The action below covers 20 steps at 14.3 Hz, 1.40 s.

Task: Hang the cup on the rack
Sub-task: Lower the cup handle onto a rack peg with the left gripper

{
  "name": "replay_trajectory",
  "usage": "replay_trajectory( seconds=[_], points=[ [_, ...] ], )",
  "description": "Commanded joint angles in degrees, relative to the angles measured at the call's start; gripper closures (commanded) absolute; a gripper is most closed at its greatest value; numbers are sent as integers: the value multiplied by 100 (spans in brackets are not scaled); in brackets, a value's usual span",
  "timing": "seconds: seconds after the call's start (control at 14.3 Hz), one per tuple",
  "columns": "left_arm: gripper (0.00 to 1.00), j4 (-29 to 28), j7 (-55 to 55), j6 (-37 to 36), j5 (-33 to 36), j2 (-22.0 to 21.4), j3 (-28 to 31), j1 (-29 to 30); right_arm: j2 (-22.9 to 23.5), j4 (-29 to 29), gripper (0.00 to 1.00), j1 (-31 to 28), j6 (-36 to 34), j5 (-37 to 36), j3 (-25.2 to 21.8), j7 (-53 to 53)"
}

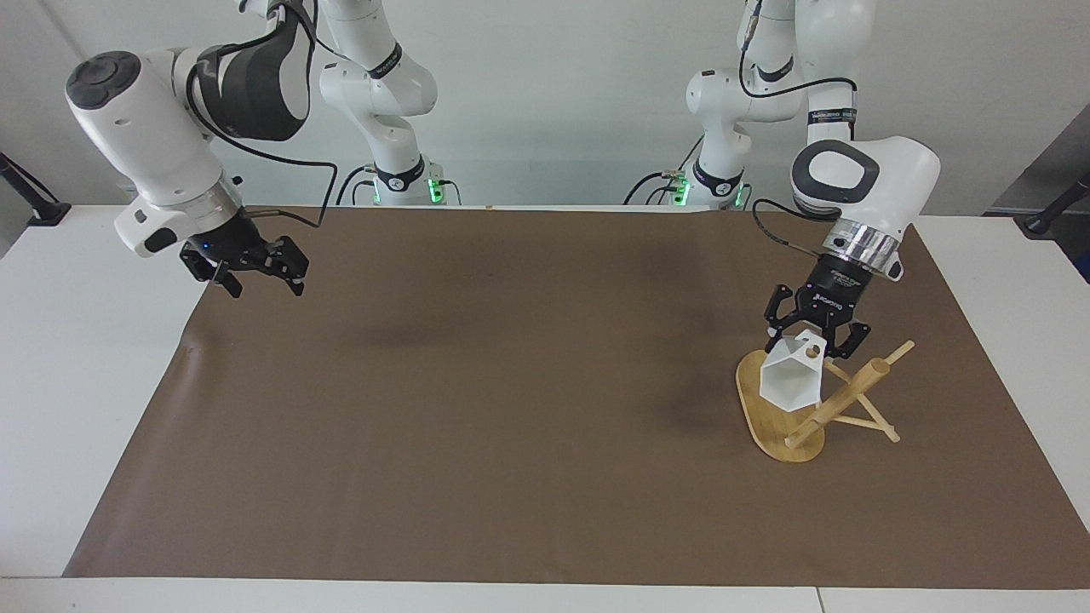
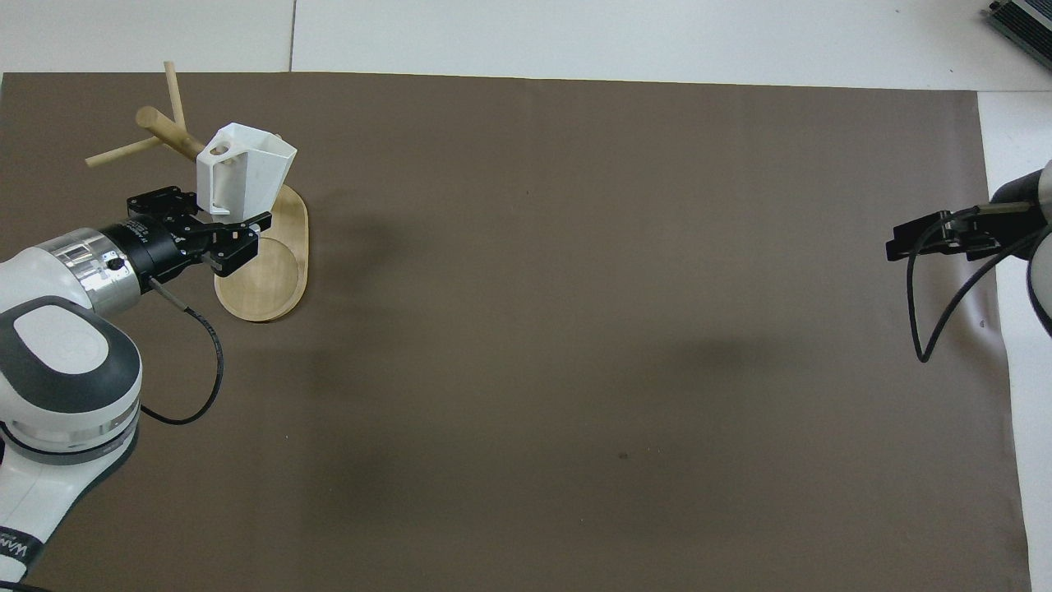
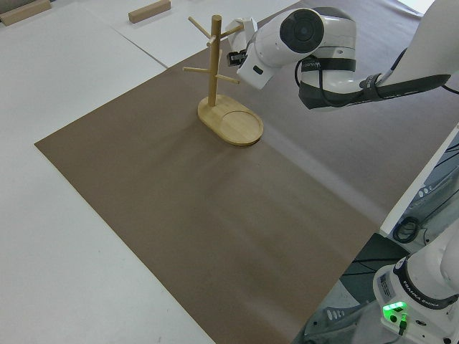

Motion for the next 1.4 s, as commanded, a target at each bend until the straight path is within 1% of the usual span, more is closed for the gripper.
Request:
replay_trajectory(
  seconds=[0.0, 0.28, 0.49, 0.63, 0.91, 1.33],
  points=[
    [100, 85, -304, 251, 35, 90, -34, 18, -69, 125, 0, -24, -317, -111, -32, -63],
    [100, 67, -471, 305, 35, 91, -34, 26, -289, 151, 0, -24, -643, -6, -23, 7],
    [100, 58, -647, 437, 35, 99, -42, 0, -333, 344, 0, -24, -906, -6, -6, 210],
    [100, 58, -839, 454, 35, 108, -34, 0, -342, 353, 0, -24, -898, 3, 3, 201],
    [100, 32, -902, 657, 35, 143, -51, -166, -342, 353, 0, -15, -845, -6, 38, 210],
    [100, 32, -1078, 753, 35, 152, -51, -202, -395, 344, 0, 20, -837, -23, 56, 271]
  ],
)
